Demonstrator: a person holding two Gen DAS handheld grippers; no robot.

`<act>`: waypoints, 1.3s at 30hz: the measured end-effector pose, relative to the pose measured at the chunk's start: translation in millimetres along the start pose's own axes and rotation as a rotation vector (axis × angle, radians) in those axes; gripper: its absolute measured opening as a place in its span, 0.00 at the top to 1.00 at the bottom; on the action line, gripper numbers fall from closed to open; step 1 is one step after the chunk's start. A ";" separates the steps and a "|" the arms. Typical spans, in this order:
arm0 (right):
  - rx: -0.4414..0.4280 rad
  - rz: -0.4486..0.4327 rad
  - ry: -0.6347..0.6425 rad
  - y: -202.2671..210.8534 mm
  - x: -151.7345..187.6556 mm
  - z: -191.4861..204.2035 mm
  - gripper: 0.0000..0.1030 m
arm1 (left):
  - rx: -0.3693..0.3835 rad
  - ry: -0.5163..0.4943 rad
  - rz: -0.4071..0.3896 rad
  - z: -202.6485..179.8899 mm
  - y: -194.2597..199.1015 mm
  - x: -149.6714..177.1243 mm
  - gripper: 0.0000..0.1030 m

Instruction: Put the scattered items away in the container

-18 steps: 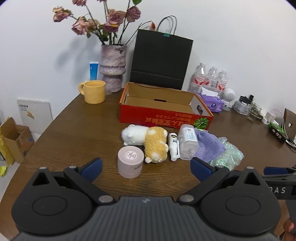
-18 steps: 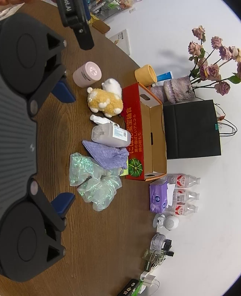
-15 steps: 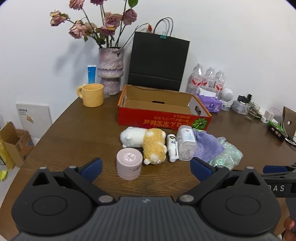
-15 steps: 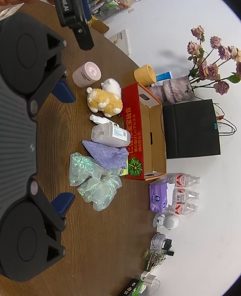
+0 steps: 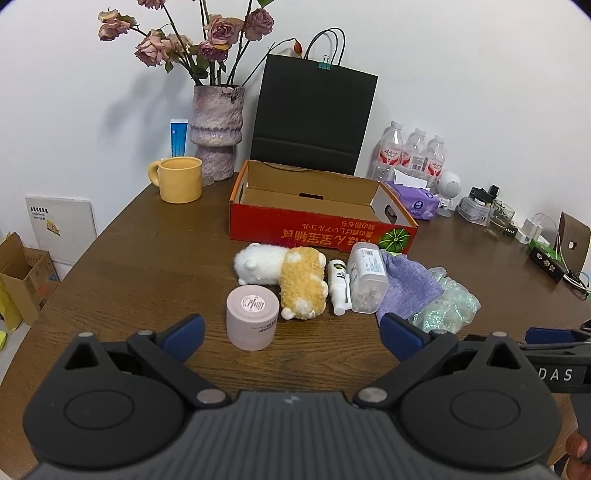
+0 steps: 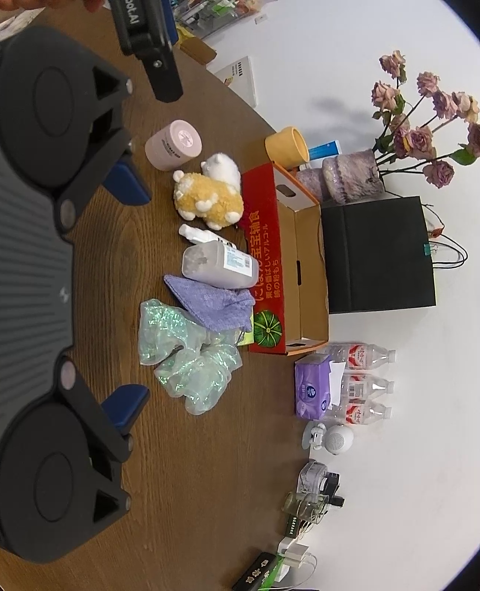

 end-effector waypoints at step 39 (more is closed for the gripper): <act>-0.001 -0.011 0.003 3.8 2.7 -1.6 0.00 | 0.016 -0.006 -0.002 -2.6 -0.3 7.2 0.00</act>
Point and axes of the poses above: each gripper's, at about its wrist camera, not at the fingertips, and y roughly against the way its jaws point, z to its left, x to its underside, the point moved 2 cm from there along -y, roughly the way its jaws point, and after that the axes turned 15 degrees about x, right-handed, at the moved point
